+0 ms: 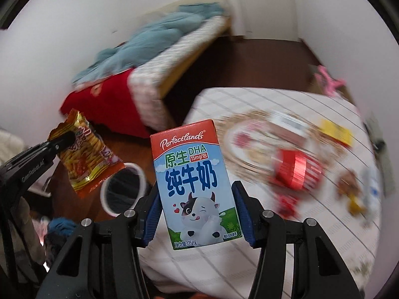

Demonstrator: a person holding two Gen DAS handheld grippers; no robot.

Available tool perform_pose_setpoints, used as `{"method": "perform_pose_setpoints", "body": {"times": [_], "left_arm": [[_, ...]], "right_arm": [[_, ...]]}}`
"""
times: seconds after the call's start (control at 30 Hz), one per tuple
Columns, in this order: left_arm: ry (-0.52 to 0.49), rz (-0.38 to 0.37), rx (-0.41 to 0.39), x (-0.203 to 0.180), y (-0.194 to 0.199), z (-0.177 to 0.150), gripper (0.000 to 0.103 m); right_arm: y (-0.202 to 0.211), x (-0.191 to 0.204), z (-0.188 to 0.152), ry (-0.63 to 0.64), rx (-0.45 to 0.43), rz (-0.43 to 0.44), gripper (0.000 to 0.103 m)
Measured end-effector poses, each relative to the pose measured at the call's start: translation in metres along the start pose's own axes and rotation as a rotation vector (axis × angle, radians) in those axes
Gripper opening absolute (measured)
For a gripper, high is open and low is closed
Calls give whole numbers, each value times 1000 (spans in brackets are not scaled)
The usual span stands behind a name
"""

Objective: Collect trash
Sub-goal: 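Carry both items to the white bin and open both tools to drop them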

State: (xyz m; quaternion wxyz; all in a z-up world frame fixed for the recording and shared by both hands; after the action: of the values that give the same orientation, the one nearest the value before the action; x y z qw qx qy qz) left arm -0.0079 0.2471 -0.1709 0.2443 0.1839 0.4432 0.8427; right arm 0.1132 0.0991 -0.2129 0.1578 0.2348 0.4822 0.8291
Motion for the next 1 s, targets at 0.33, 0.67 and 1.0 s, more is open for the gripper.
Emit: {"method": "perform_pose_setpoints", "body": {"times": [0.33,0.67,1.0], "left_arm": [[218,104,114,143,-87,-20,4],[431,112,329,221,-208,-85,5],[507,51,445,227,-259,-110,9]], "right_arm": [[-141,155,48,181,153,68,56],[-302,210,31,192,378,88,56],[-406,228,23,188,511,73,56]]}}
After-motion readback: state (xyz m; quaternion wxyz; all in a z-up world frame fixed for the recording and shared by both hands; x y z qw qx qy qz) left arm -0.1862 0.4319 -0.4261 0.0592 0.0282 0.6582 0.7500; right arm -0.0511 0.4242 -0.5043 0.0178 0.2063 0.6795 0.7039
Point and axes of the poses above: each gripper's, at about its wrist camera, not at the fingertips, and y roughly against the way its jaws point, x to its left, z to its top, the point moved 8 cm from there along -y, roughly the way its jaws point, and after that the axes turned 12 degrees about x, right-handed, at the moved point
